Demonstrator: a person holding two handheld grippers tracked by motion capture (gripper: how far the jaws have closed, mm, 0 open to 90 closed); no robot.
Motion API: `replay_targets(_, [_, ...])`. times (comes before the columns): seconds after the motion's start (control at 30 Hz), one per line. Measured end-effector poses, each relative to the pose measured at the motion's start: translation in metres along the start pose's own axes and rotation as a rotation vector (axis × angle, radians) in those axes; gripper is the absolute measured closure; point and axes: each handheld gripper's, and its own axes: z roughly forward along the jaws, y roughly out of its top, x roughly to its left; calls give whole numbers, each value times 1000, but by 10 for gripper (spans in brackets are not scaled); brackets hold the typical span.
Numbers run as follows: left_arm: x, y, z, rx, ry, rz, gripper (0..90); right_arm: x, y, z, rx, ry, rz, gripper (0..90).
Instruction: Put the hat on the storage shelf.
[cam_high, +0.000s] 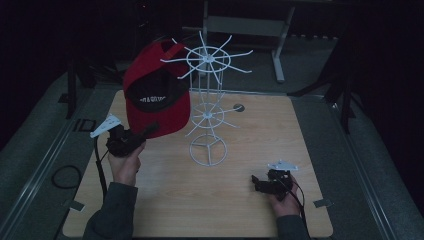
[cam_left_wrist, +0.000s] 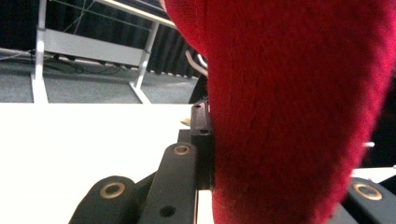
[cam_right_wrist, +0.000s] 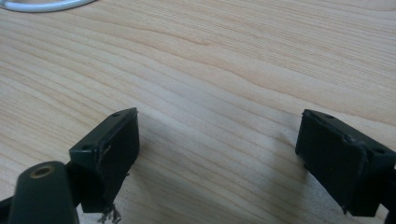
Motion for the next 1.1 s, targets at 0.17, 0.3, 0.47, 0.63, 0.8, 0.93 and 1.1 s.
replay_targets(0.17, [3, -7, 1, 16, -2, -7, 826, 0, 0, 0, 1, 0, -1, 134])
replay_targets(0.3, [5, -7, -1, 10, -16, -11, 802, 0, 0, 0, 0, 0, -2, 134])
replay_targets(0.47, [4, -6, -1, 21, -23, -15, 634, 0, 0, 0, 0, 0, -3, 134])
replay_targets(0.63, [6, -5, -2, 28, -3, -28, 506, 0, 0, 0, 0, 0, -2, 134])
replay_targets(0.8, [8, -5, -4, 38, 20, -37, 412, 0, 0, 0, 1, 0, 0, 134])
replay_targets(0.93, [7, -5, -6, 43, 39, -32, 360, 0, 0, 0, 1, 0, 0, 134])
replay_targets(1.1, [3, -4, -7, 78, 46, -7, 333, 0, 0, 0, 2, 0, 0, 134])
